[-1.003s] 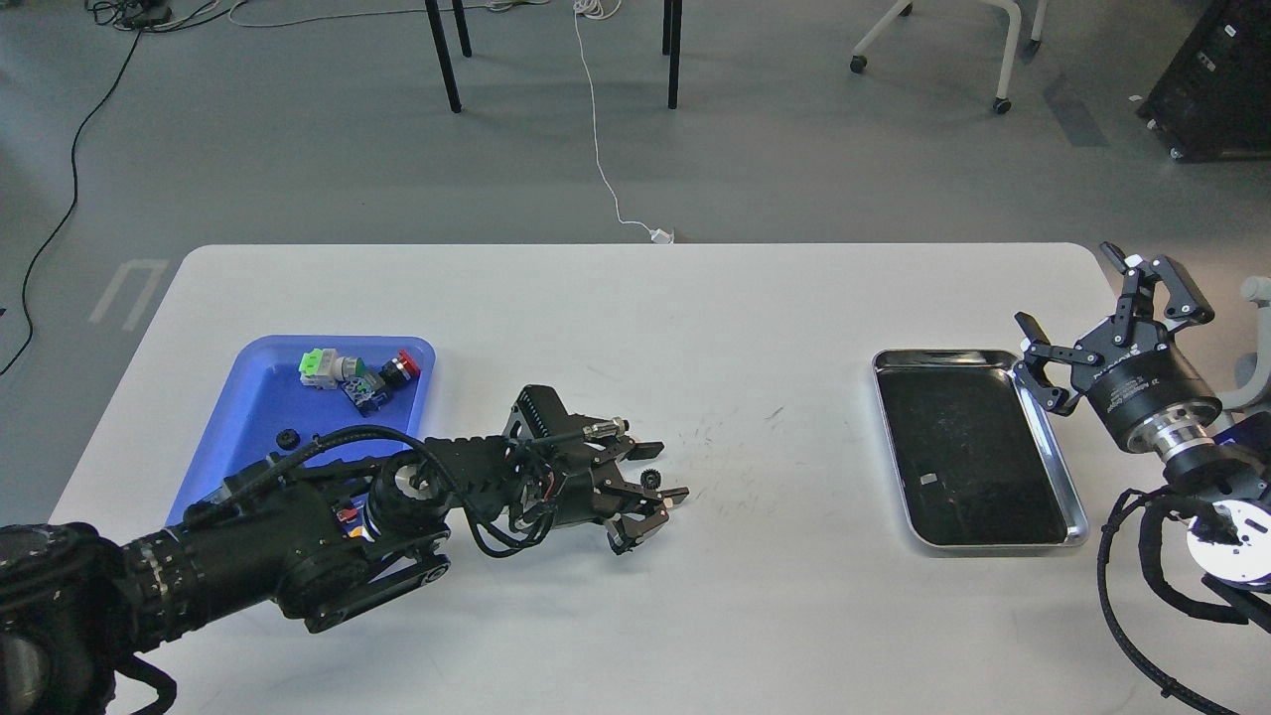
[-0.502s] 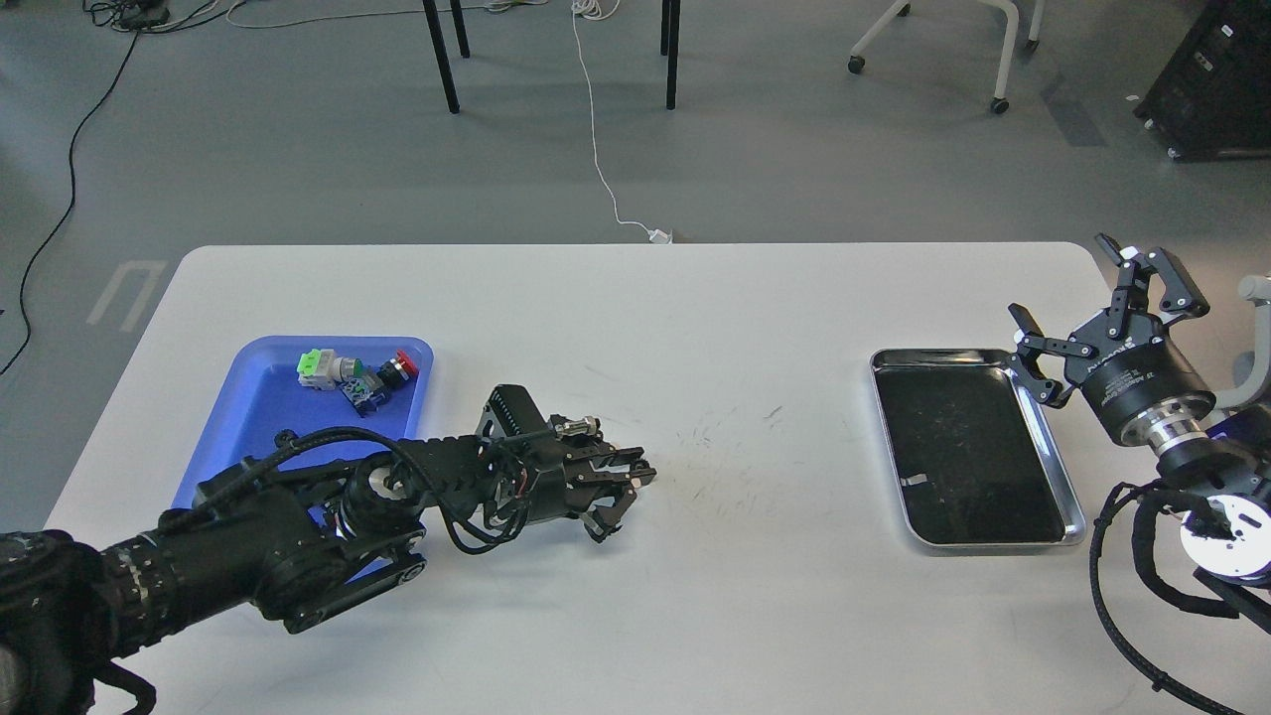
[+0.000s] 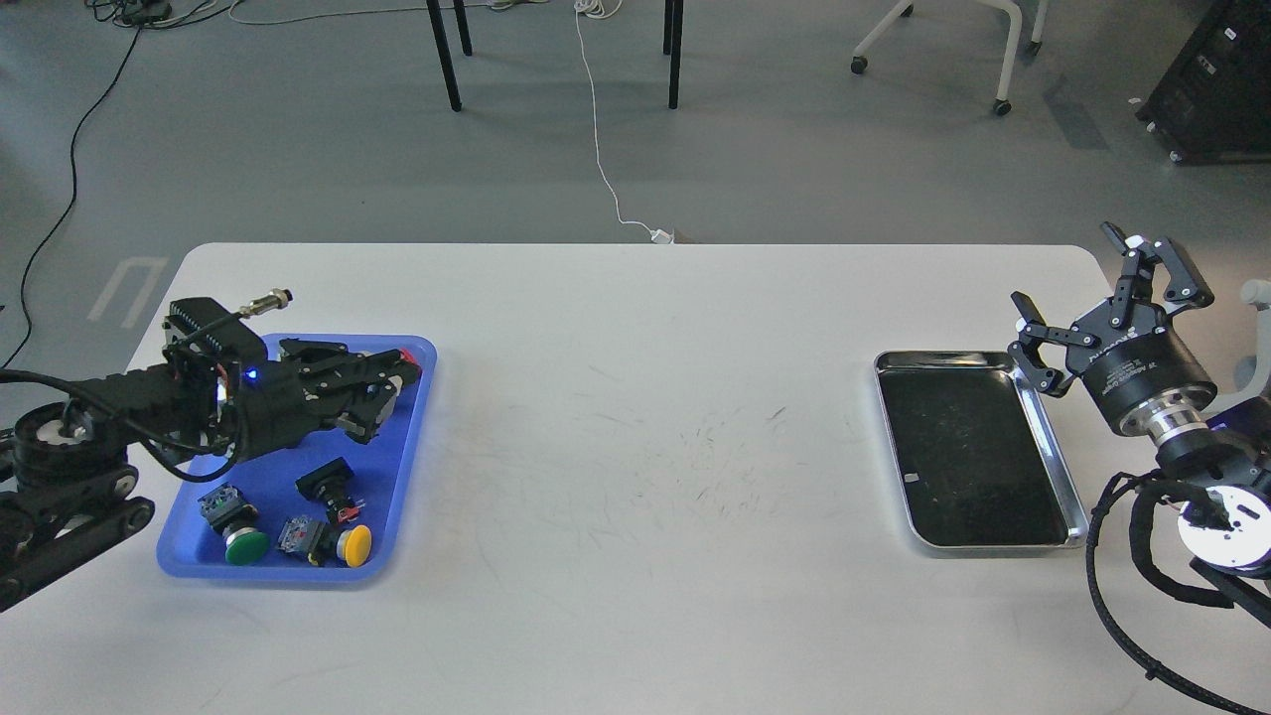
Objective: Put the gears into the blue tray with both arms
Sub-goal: 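Carry the black ring with the left gripper and lower it into the blue tray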
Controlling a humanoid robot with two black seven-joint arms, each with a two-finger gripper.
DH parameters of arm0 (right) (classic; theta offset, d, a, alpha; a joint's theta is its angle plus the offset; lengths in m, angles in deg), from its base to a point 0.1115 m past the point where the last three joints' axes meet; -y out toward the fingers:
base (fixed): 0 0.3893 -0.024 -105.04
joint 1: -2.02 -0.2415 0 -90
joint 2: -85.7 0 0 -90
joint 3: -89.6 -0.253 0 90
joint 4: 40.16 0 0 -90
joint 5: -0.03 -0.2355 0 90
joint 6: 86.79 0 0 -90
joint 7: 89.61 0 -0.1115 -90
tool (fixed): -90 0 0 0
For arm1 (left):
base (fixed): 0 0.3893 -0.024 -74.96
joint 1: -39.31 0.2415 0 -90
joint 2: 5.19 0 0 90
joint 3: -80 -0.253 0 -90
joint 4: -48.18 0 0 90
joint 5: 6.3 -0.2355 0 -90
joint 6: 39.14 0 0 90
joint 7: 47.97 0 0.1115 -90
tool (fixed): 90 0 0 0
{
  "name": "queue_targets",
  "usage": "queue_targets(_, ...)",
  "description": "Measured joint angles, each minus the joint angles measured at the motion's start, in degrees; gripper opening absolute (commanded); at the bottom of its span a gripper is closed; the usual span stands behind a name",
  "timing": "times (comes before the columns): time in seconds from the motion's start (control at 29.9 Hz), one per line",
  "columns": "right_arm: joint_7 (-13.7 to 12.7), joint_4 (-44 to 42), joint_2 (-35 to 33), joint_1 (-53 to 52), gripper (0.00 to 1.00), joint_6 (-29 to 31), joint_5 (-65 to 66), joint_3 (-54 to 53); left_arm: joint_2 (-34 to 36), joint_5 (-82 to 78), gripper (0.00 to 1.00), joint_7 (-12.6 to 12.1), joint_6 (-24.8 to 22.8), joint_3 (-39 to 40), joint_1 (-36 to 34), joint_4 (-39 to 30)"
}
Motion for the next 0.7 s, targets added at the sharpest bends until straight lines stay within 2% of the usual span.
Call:
queue_targets(0.17, 0.0, 0.0, 0.3, -0.1, 0.99, -0.2, 0.0, 0.1, 1.1, 0.0, 0.17, 0.7, 1.8, -0.1, 3.1, 1.4)
queue_targets(0.57, 0.0, 0.1, 0.0, -0.2, 0.99, 0.0, 0.0, 0.2, -2.0, -0.4, 0.2, 0.6, 2.3, -3.0, 3.1, 7.5)
queue_targets(0.7, 0.0, 0.1, 0.1, -0.2, 0.99, 0.0, 0.0, 0.2, -2.2, -0.9, 0.28, 0.6, 2.4, -3.3, 2.8, 8.3)
